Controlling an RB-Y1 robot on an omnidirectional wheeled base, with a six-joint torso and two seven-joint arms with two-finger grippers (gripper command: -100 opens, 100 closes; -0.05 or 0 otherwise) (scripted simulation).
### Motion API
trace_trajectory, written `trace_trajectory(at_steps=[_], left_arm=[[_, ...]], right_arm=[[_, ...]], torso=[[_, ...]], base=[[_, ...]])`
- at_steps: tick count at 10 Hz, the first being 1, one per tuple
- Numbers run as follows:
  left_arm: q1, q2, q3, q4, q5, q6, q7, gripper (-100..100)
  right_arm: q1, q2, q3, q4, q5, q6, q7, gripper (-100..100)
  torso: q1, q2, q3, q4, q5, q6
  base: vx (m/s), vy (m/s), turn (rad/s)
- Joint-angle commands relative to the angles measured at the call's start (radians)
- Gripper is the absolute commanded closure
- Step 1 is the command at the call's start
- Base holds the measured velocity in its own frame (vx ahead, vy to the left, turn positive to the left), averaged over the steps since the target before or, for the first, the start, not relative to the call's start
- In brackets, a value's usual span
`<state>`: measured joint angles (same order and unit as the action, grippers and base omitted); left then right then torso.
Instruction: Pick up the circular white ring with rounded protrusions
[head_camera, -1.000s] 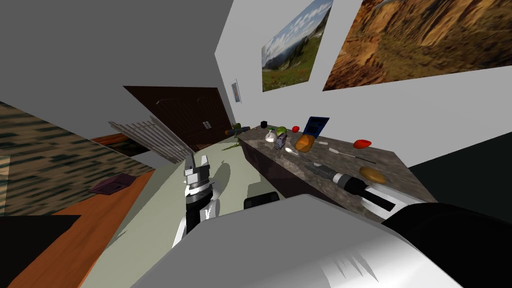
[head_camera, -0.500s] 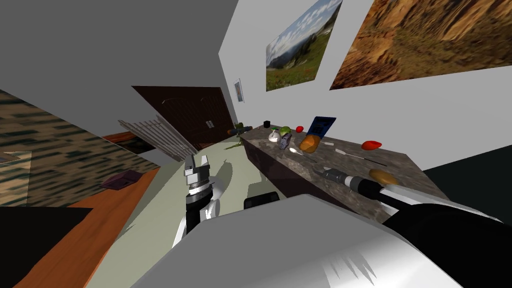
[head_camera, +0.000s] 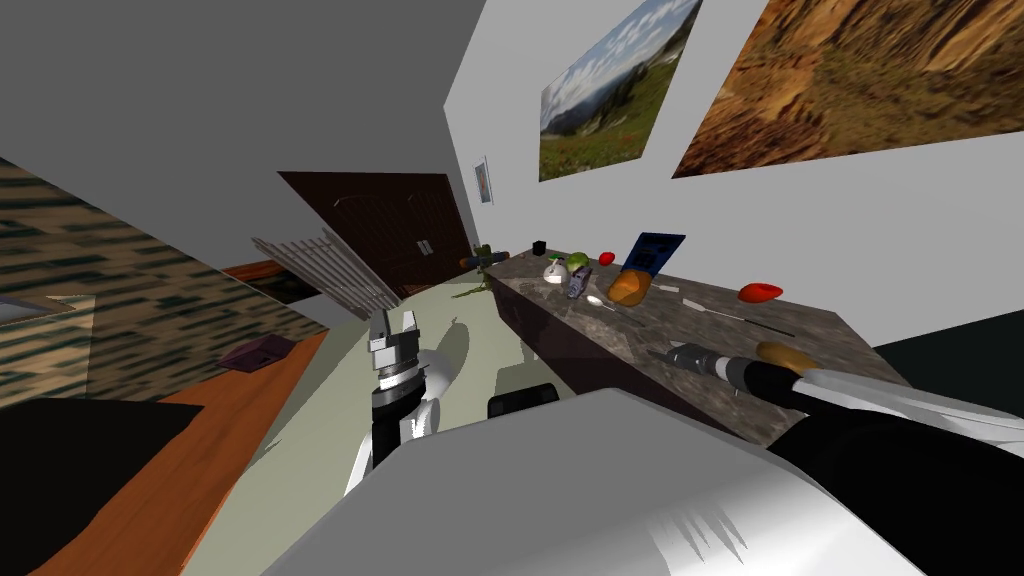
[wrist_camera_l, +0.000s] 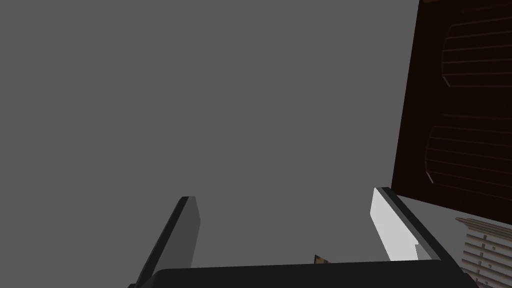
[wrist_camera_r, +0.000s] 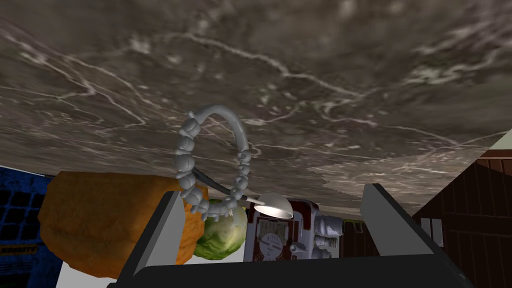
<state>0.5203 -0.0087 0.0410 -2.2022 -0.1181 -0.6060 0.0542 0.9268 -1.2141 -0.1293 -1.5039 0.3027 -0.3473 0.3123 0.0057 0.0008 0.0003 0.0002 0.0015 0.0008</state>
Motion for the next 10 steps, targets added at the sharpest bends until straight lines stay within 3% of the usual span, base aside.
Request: trace_trajectory(at_steps=[1, 5, 7, 8, 9, 10], left_arm=[[0.0, 0.0, 0.0, 0.0, 0.0, 0.0, 0.0, 0], [0.0, 0.0, 0.0, 0.0, 0.0, 0.0, 0.0, 0], [0.0, 0.0, 0.0, 0.0, 0.0, 0.0, 0.0, 0], [0.0, 0.0, 0.0, 0.0, 0.0, 0.0, 0.0, 0], [0.0, 0.0, 0.0, 0.0, 0.0, 0.0, 0.0, 0], [0.0, 0.0, 0.0, 0.0, 0.0, 0.0, 0.0, 0]], right_arm=[[0.026, -0.035, -0.002, 0.015, 0.005, 0.013, -0.002, -100], [0.078, -0.117, 0.02, 0.079, 0.026, 0.038, 0.003, -100], [0.084, -0.12, 0.015, 0.081, 0.024, 0.032, 0.0, -100], [0.082, -0.12, 0.018, 0.084, 0.025, 0.032, 0.001, 0], [0.06, -0.089, 0.039, 0.1, 0.034, 0.038, 0.012, -100], [0.047, -0.07, 0.051, 0.109, 0.04, 0.041, 0.018, -100]], torso=[[0.0, 0.0, 0.0, 0.0, 0.0, 0.0], [-0.001, 0.0, 0.0, 0.0, 0.0, 0.0], [-0.001, 0.0, 0.0, 0.0, -0.001, 0.0], [-0.003, 0.0, 0.0, 0.0, -0.001, 0.0], [-0.004, 0.0, 0.0, 0.0, -0.001, 0.0], [-0.005, -0.001, 0.0, 0.0, -0.002, 0.0]], base=[[0.003, 0.042, 0.033], [0.011, 0.052, 0.044], [0.01, 0.03, 0.012], [0.0, 0.0, 0.0], [0.026, -0.016, 0.113], [0.044, -0.036, 0.121]])
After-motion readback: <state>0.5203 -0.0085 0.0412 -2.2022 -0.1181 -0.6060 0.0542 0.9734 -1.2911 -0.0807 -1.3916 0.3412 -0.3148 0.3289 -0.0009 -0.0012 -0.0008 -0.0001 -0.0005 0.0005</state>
